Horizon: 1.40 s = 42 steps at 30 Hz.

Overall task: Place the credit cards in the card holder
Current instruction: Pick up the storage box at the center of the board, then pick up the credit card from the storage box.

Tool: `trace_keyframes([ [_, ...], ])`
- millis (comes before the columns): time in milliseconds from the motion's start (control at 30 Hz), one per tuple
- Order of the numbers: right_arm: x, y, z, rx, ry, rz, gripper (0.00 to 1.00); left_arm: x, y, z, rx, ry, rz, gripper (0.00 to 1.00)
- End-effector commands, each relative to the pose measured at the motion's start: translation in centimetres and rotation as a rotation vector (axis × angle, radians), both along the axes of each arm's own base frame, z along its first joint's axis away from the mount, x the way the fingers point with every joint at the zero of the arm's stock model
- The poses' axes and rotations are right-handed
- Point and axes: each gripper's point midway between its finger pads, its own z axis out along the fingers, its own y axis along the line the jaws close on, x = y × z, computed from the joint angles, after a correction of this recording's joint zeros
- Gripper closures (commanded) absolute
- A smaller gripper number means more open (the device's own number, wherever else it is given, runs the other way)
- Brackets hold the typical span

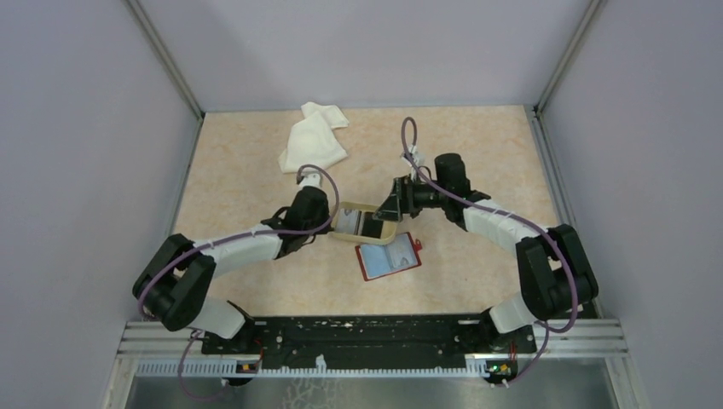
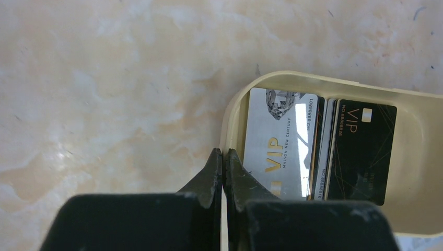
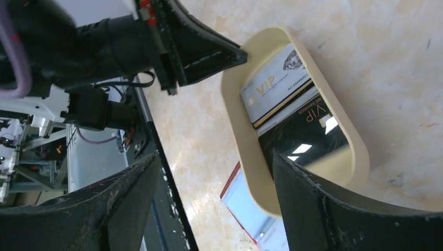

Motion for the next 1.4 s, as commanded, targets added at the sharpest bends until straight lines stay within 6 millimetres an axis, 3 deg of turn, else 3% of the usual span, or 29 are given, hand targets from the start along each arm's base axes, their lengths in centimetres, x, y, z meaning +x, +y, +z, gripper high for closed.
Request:
trace_keyframes([
  [0, 1.2, 1.5, -0.8, -0.090, 0.021, -0.084, 0.21, -0.3, -1.8, 2.6, -0.177, -0.089, 0.121, 1.00],
  [267, 2.1, 1.2, -2.6, -0.227, 0.028, -0.196, 0.21, -1.9, 0.0, 1.4, -0.219, -0.074, 0.362, 1.00],
  [500, 3.0, 1.4, -3.4, -0.325, 0.010, -0.298, 0.20, -2.1, -0.7, 2.2, -0.185, -0.118, 0.498, 1.00],
  [700, 4.3, 1.1, -4.0, -0.393, -0.016, -0.380, 0.18, -2.7, -1.3, 1.7, -0.145, -0.131, 0.594, 1.00],
  [900, 5.3, 0.3, -5.2, -0.477, -0.059, -0.450, 0.18, -3.3, -2.4, 1.8, -0.097, -0.150, 0.626, 0.99],
  [1367, 5.0, 0.8, -8.4, -0.569, -0.042, -0.434, 0.17, -4.1, -4.1, 2.6, -0.053, -0.198, 0.610, 0.99],
])
